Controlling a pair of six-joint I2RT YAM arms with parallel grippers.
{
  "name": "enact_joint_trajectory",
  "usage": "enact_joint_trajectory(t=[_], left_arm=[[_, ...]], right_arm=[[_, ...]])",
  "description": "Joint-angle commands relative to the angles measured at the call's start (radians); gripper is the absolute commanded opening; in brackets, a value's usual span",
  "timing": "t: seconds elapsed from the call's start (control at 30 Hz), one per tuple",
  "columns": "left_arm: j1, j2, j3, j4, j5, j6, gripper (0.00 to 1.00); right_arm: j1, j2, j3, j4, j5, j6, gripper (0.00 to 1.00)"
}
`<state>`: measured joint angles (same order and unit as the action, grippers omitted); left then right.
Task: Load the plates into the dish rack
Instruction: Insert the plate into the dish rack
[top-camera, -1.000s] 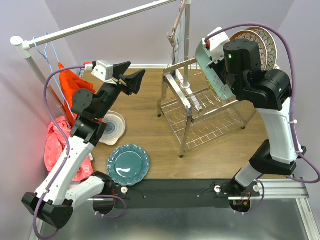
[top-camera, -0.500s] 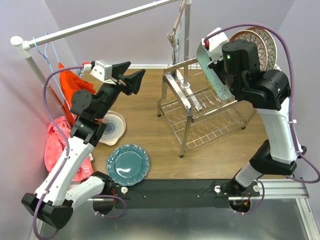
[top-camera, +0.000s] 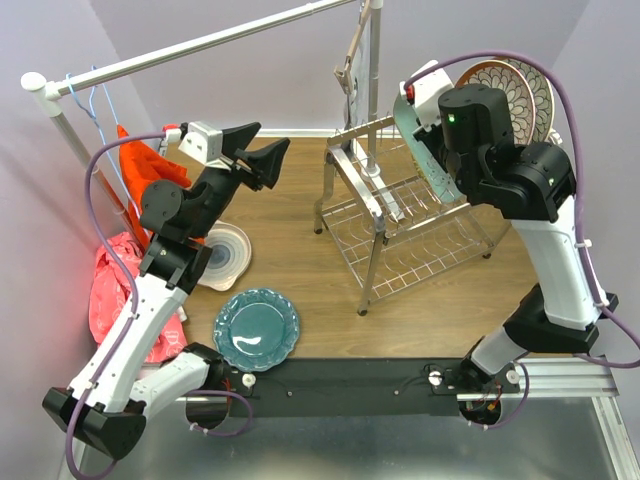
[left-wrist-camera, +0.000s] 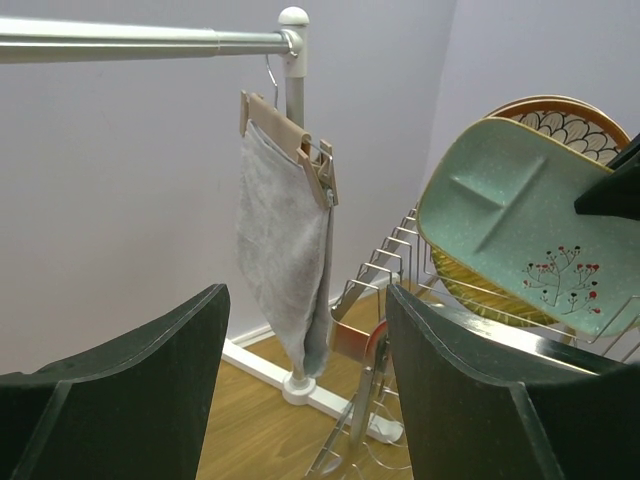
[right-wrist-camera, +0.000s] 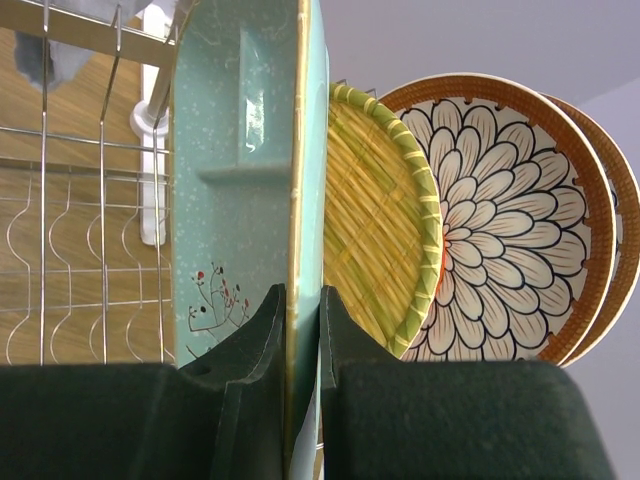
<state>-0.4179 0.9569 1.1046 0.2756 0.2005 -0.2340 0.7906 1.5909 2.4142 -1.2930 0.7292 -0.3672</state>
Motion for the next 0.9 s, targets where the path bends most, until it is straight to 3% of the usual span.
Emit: enact_joint_trajectory(t=[0.0,0.53,0.87], left_arm=[[0.01,-0.033,-0.015,0.02,0.013,-0.002,0.72],[0.018,-0.018,-0.009,0.031,0.023,0.002,0.72],[0.024,-0.021,-0.018,0.033,0.025,0.001,0.72]], right_arm=[[-0.008,-0.037,-0.012,0.024,0.148,-0.068,0.07],[-0.01,-0.046,-0.064,0.014,0.157,-0.044,0.07],[-0.01,-0.028,-0.076,-0.008,0.113,-0.012,0.17]])
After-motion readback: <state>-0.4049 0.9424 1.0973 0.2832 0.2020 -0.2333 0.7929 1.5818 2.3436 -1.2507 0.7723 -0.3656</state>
